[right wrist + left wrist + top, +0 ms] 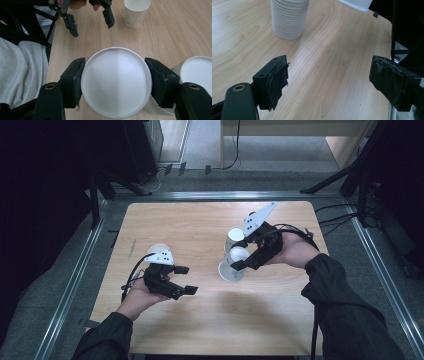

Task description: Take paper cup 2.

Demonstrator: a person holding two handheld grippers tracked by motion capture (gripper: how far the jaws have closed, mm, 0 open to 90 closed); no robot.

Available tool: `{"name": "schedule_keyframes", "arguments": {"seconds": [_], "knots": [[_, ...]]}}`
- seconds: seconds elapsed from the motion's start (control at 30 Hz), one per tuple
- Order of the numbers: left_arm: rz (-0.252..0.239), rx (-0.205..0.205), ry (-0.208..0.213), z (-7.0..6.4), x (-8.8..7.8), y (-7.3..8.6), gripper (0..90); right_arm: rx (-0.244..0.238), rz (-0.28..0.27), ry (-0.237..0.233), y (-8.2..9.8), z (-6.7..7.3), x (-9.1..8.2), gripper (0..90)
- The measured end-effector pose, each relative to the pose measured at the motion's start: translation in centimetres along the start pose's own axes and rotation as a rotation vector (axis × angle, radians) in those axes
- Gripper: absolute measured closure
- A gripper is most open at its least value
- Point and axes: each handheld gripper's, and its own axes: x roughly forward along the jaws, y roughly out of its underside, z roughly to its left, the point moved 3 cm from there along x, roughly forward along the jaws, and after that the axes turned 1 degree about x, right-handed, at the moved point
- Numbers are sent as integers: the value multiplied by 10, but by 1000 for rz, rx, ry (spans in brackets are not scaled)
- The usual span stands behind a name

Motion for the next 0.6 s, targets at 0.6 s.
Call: {"name": "schedule_keyframes", "arguments": {"seconds": [0.6], "knots": [[-41, 43, 77, 2, 12, -23, 156, 72, -154, -40, 43, 5, 28, 359]]}}
